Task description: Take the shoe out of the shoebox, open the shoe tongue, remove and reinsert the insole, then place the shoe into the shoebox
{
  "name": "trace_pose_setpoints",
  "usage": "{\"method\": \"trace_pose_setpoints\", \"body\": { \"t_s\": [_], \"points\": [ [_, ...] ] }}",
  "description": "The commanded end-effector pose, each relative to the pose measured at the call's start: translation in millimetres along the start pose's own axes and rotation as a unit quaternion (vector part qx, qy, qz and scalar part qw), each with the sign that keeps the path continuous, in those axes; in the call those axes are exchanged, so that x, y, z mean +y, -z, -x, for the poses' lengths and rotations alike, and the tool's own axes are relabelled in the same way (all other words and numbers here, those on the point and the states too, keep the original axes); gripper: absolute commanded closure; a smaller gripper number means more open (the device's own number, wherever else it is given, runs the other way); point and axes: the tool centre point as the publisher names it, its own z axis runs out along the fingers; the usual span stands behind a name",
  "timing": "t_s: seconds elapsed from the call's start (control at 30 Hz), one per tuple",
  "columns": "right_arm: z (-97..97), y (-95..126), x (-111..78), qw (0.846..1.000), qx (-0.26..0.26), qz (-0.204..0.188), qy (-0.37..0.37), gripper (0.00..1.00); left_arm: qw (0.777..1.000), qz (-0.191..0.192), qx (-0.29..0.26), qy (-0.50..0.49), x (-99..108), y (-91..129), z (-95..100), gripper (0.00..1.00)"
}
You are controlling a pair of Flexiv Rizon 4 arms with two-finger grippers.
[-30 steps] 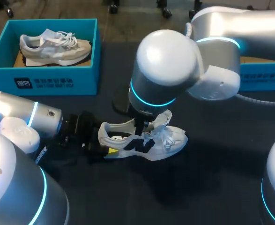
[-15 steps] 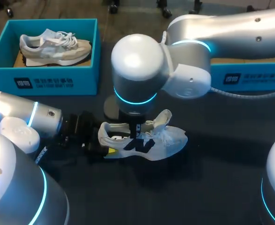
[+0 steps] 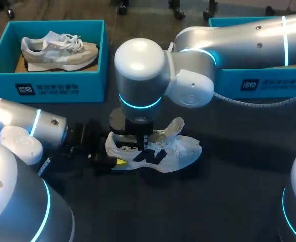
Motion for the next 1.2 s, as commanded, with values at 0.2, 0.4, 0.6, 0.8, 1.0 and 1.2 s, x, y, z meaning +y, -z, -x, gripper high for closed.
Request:
{"method": "trace_pose_setpoints", "body": {
  "t_s": [0.2,0.4,0.6,0.8,1.0,1.2],
  "points": [
    [1.5,-11.1,-2.4,1.000,0.012,0.006,-0.011,0.62,1.000,0.001,0.000,0.001,1.4,-1.3,1.9,1.00],
    [3.2,-15.0,-5.0,1.000,0.012,0.010,-0.017,0.59,1.000,0.001,0.000,0.001,1.4,-1.3,1.9,1.00],
    [4.5,-25.5,0.0,1.000,0.024,0.015,-0.013,0.54,1.000,0.001,0.000,0.001,1.4,-1.3,1.9,1.00],
    [0.0,-33.7,-1.5,0.999,0.040,0.016,-0.014,0.56,1.000,0.001,0.000,0.001,1.4,-1.3,1.9,1.00],
    [-7.3,-41.9,-2.4,0.998,0.053,0.013,-0.018,0.60,1.000,0.001,0.000,0.001,1.4,-1.3,1.9,1.00],
    [-15.6,-46.5,-2.1,0.998,0.063,0.011,-0.025,0.94,1.000,0.001,0.000,0.001,1.4,-1.3,1.9,1.00]
  ]
}}
